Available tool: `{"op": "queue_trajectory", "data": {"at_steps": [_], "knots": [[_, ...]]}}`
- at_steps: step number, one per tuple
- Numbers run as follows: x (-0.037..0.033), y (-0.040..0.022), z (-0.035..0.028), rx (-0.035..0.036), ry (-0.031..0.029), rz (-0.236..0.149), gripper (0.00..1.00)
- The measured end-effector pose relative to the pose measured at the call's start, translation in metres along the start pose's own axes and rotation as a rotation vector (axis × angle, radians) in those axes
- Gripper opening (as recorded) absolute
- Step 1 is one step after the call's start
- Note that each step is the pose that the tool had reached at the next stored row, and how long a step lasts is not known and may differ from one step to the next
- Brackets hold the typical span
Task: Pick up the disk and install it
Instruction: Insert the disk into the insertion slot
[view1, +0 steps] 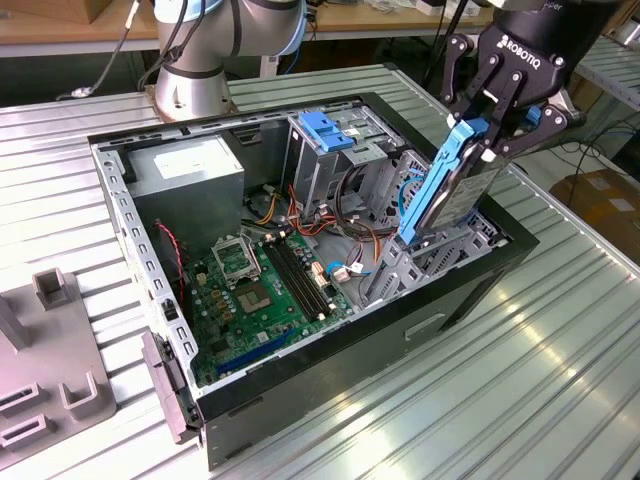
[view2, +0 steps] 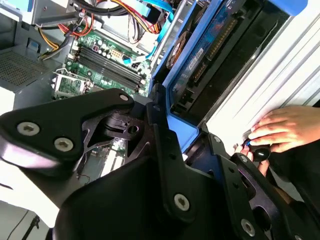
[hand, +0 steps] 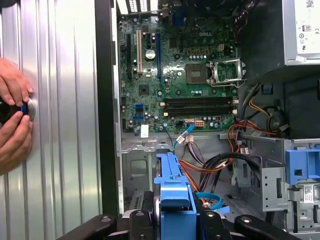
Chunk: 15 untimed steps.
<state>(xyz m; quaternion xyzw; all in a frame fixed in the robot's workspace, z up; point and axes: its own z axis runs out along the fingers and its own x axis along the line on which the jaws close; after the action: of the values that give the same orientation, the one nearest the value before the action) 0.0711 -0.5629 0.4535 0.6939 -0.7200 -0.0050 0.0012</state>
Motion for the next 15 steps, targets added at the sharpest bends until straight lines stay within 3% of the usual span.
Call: {"op": "queue_trajectory", "data": {"at_steps": [15], "knots": [[0.0002, 0.0009, 0.0097, 0.0, -0.0001, -0.001, 0.37]]}}
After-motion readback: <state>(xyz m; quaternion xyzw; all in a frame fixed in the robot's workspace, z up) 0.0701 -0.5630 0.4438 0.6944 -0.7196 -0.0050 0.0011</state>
